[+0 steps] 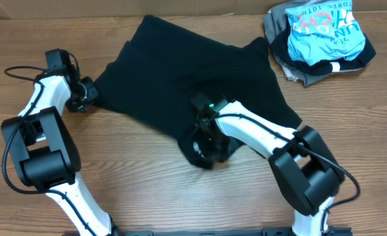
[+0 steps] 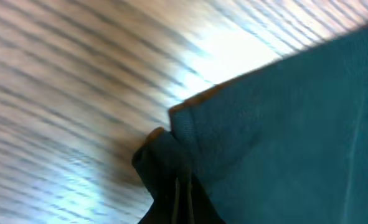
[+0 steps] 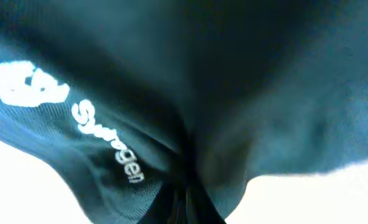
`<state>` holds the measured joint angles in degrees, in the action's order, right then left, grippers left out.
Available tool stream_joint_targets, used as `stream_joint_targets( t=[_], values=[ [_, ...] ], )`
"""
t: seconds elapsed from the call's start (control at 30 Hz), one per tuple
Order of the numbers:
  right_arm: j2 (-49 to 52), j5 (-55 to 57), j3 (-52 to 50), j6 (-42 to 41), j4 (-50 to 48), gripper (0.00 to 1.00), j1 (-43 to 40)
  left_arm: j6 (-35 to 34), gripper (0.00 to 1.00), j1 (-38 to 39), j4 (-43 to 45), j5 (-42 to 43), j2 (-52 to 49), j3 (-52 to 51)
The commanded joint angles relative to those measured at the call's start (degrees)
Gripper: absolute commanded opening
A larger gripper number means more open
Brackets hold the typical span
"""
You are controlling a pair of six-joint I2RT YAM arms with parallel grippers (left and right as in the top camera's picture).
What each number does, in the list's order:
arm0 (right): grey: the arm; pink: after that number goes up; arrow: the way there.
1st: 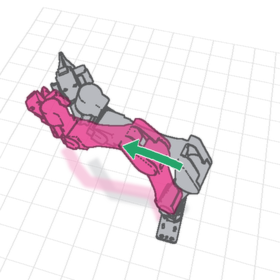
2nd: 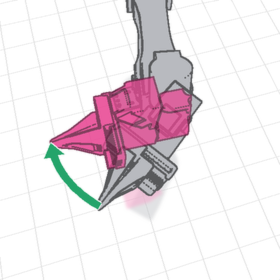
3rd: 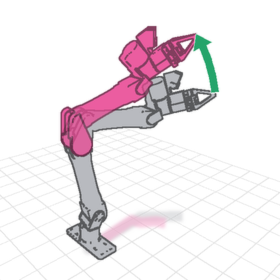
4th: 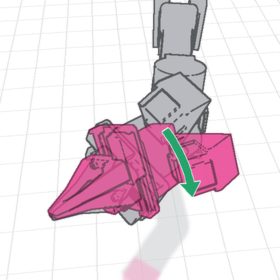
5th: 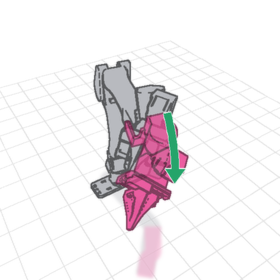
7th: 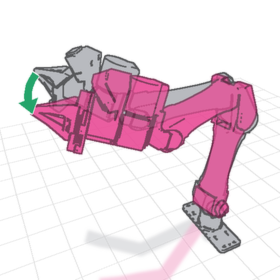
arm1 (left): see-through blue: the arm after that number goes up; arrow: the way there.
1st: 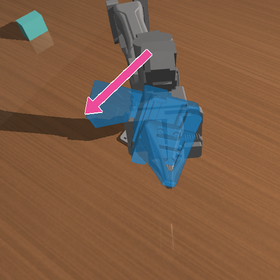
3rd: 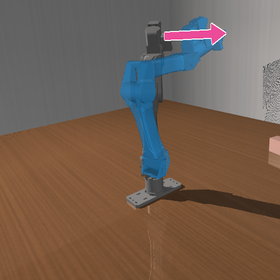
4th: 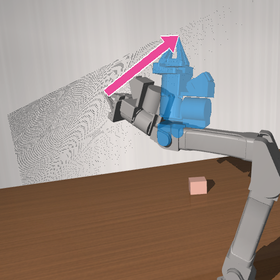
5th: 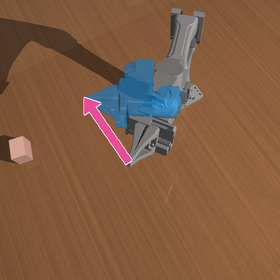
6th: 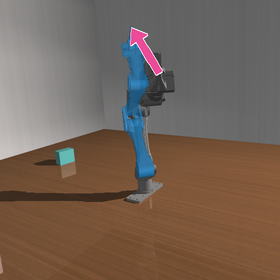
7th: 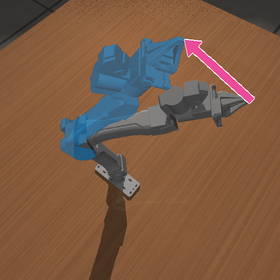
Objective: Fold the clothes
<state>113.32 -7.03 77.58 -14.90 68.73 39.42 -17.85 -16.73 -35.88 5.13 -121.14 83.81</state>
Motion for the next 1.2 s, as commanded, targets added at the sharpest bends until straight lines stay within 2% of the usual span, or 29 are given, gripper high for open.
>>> stream_joint_targets(
  t=[0.0,0.2,0.33,0.53,0.77,0.9,0.93,1.0,1.03,1.07,1.1,1.17],
  values=[
    [-6.2,-0.9,0.0,-6.6,6.3,0.04,0.2,1.1,0.04,-3.0,-0.7,-1.0,0.5,-0.8],
    [-8.6,-5.1,-0.1,-10.7,15.4,0.04,0.2,1.6,0.04,-4.7,-1.2,-1.0,0.5,-0.8],
    [-8.6,-9.9,-1.4,-10.9,15.2,0.04,0.8,2.2,0.04,-5.1,-1.5,-1.1,0.5,-0.8],
    [-8.6,-9.8,-2.6,-16.2,13.8,0.04,5.5,4.8,0.04,-5.1,-3.5,-1.1,0.5,-0.6],
    [-10.3,-9.5,-2.6,-23.0,10.7,0.04,10.4,6.3,0.04,-6.2,-13.5,-2.9,2.2,5.1],
    [-12.0,-9.6,-2.6,-23.8,9.6,0.04,10.8,6.3,0.04,-7.0,-18.8,-5.6,4.3,9.2],
    [-12.2,-9.6,-2.6,-23.8,9.6,0.07,10.8,6.3,0.04,-7.1,-19.8,-6.6,4.9,9.9],
    [-12.4,-9.7,-2.6,-23.7,9.8,0.24,10.8,6.6,0.04,-7.3,-21.3,-8.4,6.0,10.9],
    [-12.5,-9.8,-2.6,-23.7,9.9,0.34,10.7,7.7,0.04,-7.3,-21.4,-8.5,6.6,10.9],
    [-12.5,-9.8,-2.6,-23.7,9.9,0.48,10.7,9.0,0.04,-7.3,-21.4,-8.5,7.1,10.9],
    [-12.5,-9.8,-2.6,-23.7,9.9,0.57,10.7,9.7,0.04,-7.3,-21.3,-8.5,7.5,10.9],
    [-12.5,-9.6,-2.5,-23.7,9.8,0.65,10.4,11.3,0.10,-7.1,-21.2,-7.8,8.1,11.0]
  ],
)
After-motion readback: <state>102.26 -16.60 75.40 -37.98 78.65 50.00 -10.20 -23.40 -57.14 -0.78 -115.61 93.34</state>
